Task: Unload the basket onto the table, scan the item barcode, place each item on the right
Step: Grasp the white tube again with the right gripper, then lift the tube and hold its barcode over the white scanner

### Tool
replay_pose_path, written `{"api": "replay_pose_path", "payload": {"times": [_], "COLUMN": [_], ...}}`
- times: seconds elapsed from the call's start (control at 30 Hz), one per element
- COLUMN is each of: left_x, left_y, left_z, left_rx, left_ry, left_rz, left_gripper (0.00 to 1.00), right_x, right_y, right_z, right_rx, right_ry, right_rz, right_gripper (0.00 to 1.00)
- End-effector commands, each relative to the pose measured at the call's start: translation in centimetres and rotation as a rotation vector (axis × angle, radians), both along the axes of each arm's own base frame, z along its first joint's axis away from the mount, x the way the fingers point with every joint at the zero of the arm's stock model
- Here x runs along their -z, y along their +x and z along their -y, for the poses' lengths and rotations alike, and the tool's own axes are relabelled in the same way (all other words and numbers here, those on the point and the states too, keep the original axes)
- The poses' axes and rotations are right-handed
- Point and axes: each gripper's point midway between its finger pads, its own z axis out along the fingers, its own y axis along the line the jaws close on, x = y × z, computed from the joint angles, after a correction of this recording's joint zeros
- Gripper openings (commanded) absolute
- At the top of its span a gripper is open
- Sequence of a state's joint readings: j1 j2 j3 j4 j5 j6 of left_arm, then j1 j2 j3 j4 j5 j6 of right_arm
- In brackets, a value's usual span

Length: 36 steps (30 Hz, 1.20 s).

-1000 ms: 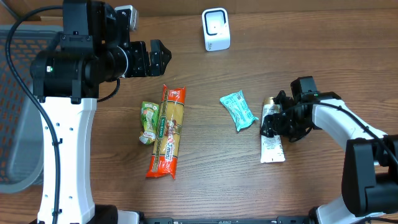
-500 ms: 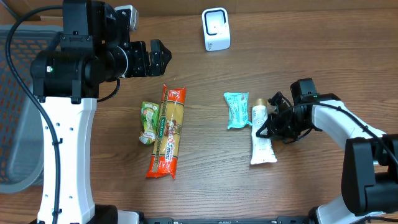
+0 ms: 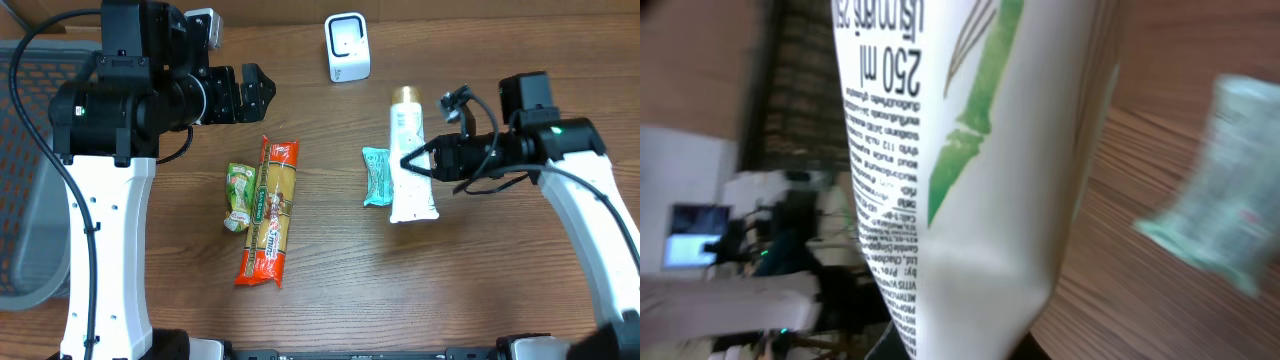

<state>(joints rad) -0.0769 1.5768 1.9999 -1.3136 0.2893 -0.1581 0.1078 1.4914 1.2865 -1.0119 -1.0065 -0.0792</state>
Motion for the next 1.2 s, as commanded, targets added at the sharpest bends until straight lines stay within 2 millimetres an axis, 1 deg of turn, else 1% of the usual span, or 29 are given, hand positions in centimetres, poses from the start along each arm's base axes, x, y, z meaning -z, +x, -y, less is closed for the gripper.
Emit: {"api": "replay_pose_path", "payload": {"times": [0.0,0.2,0.4,0.57,0.63,0.73,0.8,0.87,0.97,1.0,1.1,1.17], "left_x": [0.0,0.0,0.0,0.0,0.0,0.0,0.0,0.0,0.0,0.0,0.0,0.0], "left_y": [0.2,0.2,0.2,0.2,0.2,0.2,0.2,0.2,0.2,0.2,0.2,0.2], "left_z": [0.1,0.1,0.1,0.1,0.1,0.1,0.1,0.1,0.1,0.1,0.1,0.1], "left_rx": [0.005,0.005,0.006,0.005,0.005,0.005,0.006,0.005,0.005,0.005,0.005,0.006], "left_ry": [-0.011,-0.011,-0.011,-0.011,-0.011,-0.011,-0.011,-0.011,-0.011,-0.011,-0.011,-0.011], "left_rz": [-0.002,-0.002,-0.002,-0.002,-0.002,-0.002,-0.002,-0.002,-0.002,-0.002,-0.002,-0.002], "left_gripper": [1.00,1.00,1.00,1.00,1.00,1.00,1.00,0.99,1.00,0.99,1.00,1.00], "right_x": [-7.6,-10.3,-13.2,-15.1,-15.4,-14.6,-13.9,-13.2,-11.7,-10.9,-7.9,-5.7], "right_y": [-2.9,-3.2,-2.8,-1.9,-1.2,0.2,1.4,3.1,6.4,7.8,12.0,14.9], "right_z": [-1.9,-1.9,-2.0,-3.4,-4.1,-5.1,-5.8,-6.2,-6.3,-6.0,-4.1,-2.7], "right_rx": [-0.148,-0.121,-0.085,-0.007,0.049,0.136,0.161,0.191,0.253,0.283,0.405,0.466], "right_ry": [0.268,0.295,0.303,0.211,0.141,-0.020,-0.130,-0.245,-0.397,-0.459,-0.643,-0.780], "right_rz": [0.140,0.174,0.181,0.231,0.238,0.230,0.234,0.251,0.267,0.275,0.297,0.346], "right_gripper": [0.04,0.04,0.04,0.03,0.03,0.04,0.03,0.04,0.04,0.03,0.04,0.03]}}
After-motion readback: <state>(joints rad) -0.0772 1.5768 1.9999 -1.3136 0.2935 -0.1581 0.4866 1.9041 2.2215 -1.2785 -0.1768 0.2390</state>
